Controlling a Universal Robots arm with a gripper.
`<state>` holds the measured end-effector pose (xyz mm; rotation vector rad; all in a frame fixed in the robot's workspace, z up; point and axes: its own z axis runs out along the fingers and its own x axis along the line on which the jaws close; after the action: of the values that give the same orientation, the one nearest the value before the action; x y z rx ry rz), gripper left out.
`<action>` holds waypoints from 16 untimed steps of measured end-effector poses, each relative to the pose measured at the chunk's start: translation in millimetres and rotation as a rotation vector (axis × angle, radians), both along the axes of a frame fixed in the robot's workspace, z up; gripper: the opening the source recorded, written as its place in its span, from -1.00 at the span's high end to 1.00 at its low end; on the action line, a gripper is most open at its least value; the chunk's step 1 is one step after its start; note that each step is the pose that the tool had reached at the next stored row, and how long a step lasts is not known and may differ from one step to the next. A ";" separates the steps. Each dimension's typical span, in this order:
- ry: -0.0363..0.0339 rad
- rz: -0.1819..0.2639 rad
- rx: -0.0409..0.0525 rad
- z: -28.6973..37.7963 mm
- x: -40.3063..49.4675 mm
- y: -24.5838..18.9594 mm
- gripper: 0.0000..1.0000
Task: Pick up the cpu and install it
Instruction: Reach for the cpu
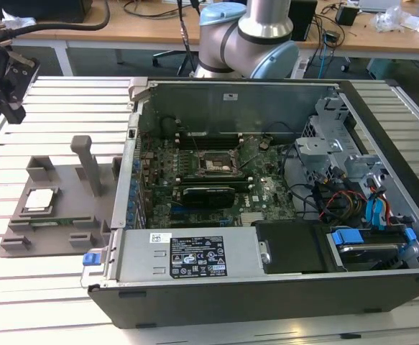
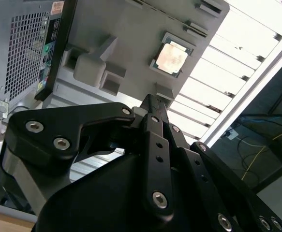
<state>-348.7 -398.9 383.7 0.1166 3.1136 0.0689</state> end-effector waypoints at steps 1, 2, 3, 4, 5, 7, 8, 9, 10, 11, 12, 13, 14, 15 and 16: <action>0.0001 0.000 0.0000 -0.1 -2.0 0.0 0.79; 0.0000 0.000 0.0000 -0.1 -3.6 0.0 0.79; 0.0000 0.000 0.0000 -0.2 -4.9 0.0 0.79; 0.0000 0.000 0.0000 -0.3 -6.8 0.0 0.79; 0.0001 0.000 0.0000 -0.3 -8.0 0.0 0.79; 0.0000 0.000 0.0000 -0.4 -10.5 0.0 0.79; 0.0000 0.000 0.0001 -0.5 -12.3 0.0 0.79; 0.0000 0.000 0.0000 -0.6 -13.4 0.0 0.79; 0.0000 0.000 0.0000 -0.6 -14.6 0.0 0.79; 0.0000 0.000 0.0000 -0.7 -16.3 0.0 0.79; 0.0001 0.000 0.0000 -0.8 -18.3 0.0 0.79; 0.0001 0.000 0.0000 -0.9 -19.6 0.0 0.79; 0.0000 0.000 0.0000 -0.9 -20.7 0.0 0.79; 0.0001 0.000 0.0000 -1.0 -22.0 0.0 0.79; 0.0000 0.000 0.0000 -1.0 -23.2 0.0 0.79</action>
<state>-371.9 -398.8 382.7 0.1166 3.1137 0.0688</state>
